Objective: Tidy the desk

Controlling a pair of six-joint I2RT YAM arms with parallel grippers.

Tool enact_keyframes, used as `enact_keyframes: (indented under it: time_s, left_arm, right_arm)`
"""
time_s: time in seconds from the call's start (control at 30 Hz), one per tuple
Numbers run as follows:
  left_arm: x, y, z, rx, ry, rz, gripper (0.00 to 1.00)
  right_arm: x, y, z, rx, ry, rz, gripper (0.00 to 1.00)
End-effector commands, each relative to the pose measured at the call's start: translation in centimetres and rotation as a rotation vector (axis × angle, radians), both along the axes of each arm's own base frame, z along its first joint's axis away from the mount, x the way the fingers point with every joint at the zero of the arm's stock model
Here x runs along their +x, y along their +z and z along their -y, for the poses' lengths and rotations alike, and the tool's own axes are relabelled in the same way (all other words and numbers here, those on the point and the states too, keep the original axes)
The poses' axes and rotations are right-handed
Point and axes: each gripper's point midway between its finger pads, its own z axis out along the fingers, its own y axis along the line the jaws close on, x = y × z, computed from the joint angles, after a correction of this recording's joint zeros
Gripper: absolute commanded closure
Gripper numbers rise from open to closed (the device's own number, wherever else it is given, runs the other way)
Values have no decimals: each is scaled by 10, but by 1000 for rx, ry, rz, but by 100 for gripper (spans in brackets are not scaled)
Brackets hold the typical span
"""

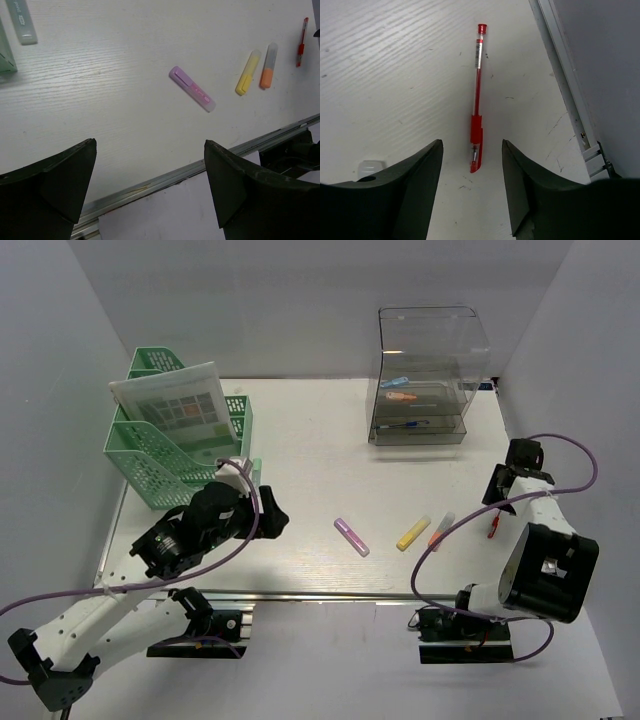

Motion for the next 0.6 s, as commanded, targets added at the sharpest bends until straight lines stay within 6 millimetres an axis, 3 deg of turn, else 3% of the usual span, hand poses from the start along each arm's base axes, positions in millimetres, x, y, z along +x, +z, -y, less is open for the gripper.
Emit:
enact_keyframes:
  time_s: [0.0,0.17,0.33,0.57]
  left_arm:
    - [1,-1,7,-37,-3,-9,3]
    - [-1,-2,2,-48,14,3,2]
    - [-3,-7,0,-42,12,-2,2]
    - [-2,-10,1,-48,8,0,2]
  right_arm:
    - [1,-13,11,11,-20,-21,46]
    - [2,-21,15,29,-20,-23,46]
    - [3,-27,14,45,-17,-26,41]
    - [5,-48,11,87,-19,-75,42]
